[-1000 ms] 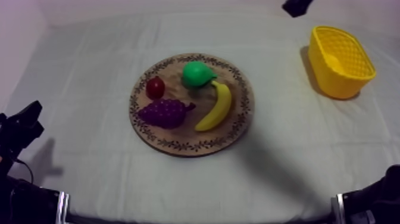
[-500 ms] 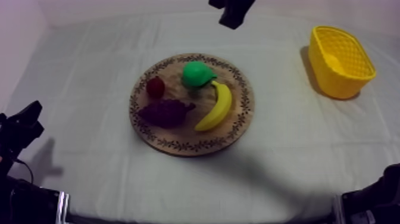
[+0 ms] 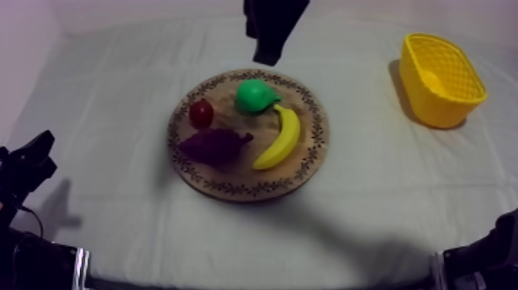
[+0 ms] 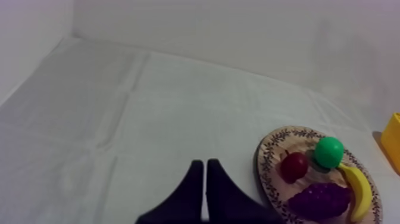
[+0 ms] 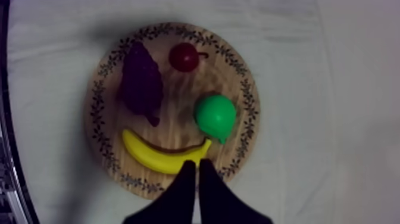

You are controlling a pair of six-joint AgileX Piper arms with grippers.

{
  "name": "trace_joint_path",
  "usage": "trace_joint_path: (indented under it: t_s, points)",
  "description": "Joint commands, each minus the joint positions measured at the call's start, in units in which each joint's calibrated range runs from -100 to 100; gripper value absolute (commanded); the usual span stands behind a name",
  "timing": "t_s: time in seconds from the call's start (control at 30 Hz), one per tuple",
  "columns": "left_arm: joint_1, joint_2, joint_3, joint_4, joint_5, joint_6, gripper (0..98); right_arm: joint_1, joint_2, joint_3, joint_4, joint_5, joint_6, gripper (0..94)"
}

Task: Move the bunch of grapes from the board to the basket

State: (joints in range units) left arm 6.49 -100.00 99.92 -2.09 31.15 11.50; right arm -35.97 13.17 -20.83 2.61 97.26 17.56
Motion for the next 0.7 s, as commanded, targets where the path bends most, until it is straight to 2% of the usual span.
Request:
trace_joint_path:
  t_s: [0.0,0.3,0.67]
  points:
    - [-0.01,0.0,-0.04,-0.04,-0.03,0.0,0.1,-0.46,1.65,-1.06,0.37,0.73,-0.16,0.4]
    - [-0.01,0.0,-0.04,-0.04,-0.03,0.0,0.1,-2.97,8.64,-5.79,1.53,2.38,-1.0,0.8]
    - [-0.01,0.0,-0.04,-0.04,-0.03,0.0,0.1,-3.71,15.47,-11.08,2.8,2.57,-2.29,8.9]
